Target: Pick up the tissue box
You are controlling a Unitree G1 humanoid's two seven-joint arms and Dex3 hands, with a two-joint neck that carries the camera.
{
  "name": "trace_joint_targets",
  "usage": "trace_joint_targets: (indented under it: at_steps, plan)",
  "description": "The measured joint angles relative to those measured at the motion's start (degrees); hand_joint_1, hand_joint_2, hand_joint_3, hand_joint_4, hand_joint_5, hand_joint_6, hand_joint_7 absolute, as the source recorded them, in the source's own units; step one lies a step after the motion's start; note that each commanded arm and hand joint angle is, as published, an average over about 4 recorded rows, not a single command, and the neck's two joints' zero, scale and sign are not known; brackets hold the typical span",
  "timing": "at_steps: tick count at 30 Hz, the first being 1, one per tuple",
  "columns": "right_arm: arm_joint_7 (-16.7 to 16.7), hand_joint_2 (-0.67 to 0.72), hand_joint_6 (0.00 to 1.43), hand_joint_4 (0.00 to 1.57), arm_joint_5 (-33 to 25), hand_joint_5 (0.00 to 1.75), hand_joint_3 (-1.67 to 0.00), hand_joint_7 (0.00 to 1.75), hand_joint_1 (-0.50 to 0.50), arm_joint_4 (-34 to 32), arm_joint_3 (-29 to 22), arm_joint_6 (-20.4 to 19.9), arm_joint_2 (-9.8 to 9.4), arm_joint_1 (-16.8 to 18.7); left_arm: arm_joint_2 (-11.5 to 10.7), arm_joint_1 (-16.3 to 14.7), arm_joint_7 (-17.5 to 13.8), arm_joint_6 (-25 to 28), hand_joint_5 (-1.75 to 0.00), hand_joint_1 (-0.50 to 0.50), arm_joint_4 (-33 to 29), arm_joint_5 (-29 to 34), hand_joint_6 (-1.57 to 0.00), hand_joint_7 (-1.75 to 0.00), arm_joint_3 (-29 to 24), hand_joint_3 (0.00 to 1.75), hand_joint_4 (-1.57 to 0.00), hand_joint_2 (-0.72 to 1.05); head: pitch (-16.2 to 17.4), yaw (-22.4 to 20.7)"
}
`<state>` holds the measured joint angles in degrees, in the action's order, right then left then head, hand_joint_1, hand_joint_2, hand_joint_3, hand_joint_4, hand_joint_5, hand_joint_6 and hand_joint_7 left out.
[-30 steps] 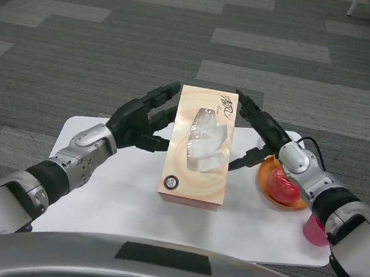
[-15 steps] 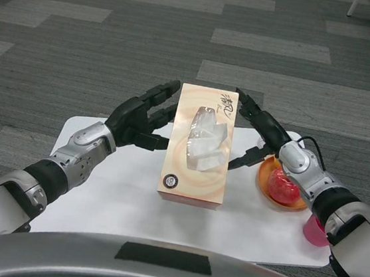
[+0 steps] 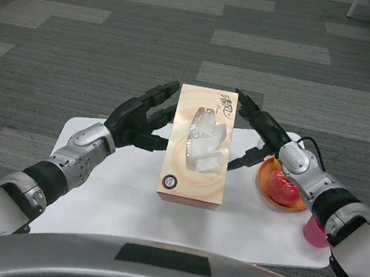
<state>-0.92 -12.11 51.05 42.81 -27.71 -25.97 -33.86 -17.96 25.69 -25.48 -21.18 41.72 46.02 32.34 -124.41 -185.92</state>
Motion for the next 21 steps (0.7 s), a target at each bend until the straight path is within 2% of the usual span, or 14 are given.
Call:
trace_joint_targets:
  at_steps: [2, 4, 21]
  plan:
    - [0.0, -0.54, 0.0, 0.0, 0.0, 0.1, -0.24, 0.0, -0.42, 0.0, 0.0, 0.0, 0.0, 0.0, 0.0, -0.1, 0.0, 0.0, 0.0, 0.5, -0.1, -0.2, 0.0, 0.0, 0.0, 0.17, 0.0, 1.05, 0.0, 0.0]
    - [0.0, -0.53, 0.0, 0.0, 0.0, 0.1, -0.24, 0.0, -0.4, 0.0, 0.0, 0.0, 0.0, 0.0, 0.0, -0.1, 0.0, 0.0, 0.0, 0.5, -0.1, -0.2, 0.0, 0.0, -0.1, 0.17, 0.0, 1.05, 0.0, 0.0]
    - [0.0, -0.51, 0.0, 0.0, 0.0, 0.1, -0.24, 0.0, -0.42, -1.5, -0.8, 0.0, -0.48, 0.2, -0.1, -0.6, 0.0, 0.3, 0.0, 0.5, -1.8, -0.9, 0.0, 0.0, -1.5, 0.17, 0.0, 1.05, -0.1, 0.0]
